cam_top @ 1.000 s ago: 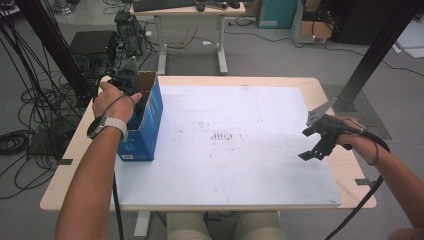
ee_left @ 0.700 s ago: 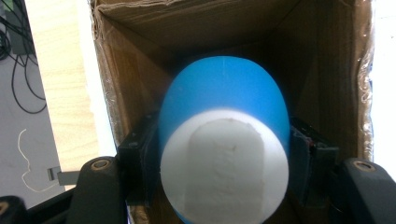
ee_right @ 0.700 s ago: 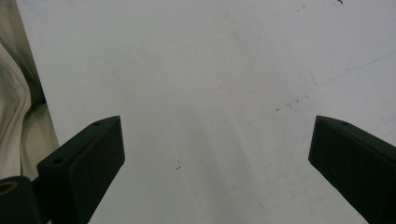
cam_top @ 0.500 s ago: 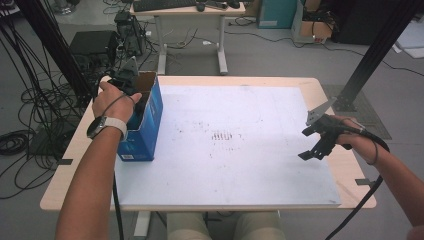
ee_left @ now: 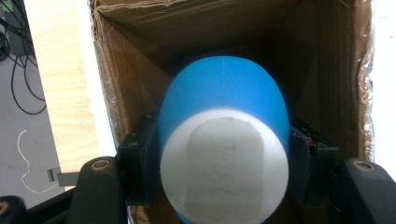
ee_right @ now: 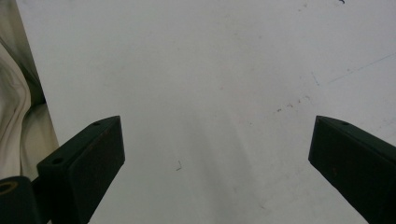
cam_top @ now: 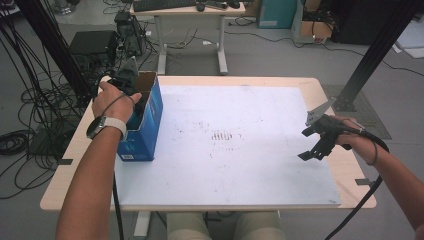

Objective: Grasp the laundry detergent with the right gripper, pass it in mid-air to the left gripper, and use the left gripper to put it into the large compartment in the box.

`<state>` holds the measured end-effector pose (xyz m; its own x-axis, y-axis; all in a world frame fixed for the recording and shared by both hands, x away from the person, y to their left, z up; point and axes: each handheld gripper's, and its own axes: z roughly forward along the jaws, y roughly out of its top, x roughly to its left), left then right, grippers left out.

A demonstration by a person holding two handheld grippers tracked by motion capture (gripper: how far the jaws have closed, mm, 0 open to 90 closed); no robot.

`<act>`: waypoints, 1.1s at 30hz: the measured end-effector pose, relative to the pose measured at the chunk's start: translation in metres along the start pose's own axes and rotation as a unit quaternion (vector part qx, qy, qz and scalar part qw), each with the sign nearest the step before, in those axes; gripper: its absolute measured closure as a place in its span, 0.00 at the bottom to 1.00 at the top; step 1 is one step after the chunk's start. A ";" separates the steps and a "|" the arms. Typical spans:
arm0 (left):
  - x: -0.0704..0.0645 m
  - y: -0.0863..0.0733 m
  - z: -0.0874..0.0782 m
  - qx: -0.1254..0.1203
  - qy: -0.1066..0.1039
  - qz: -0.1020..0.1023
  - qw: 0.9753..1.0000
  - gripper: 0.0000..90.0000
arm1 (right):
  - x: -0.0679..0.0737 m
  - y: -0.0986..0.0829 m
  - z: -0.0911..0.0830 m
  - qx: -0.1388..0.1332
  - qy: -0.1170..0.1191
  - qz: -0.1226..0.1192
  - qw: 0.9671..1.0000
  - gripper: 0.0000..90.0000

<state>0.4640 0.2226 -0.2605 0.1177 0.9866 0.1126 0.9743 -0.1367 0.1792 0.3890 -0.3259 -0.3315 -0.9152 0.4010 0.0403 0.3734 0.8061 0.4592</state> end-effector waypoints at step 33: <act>0.000 0.000 0.000 -0.003 0.001 -0.004 1.000 0.41 | 0.001 0.002 -0.001 -0.001 0.000 -0.001 1.000 0.04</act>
<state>0.4636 0.2224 -0.2608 0.1104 0.9875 0.1123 0.9740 -0.1300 0.1857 0.3884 -0.3241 -0.3299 -0.9162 0.3988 0.0397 0.3710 0.8064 0.4606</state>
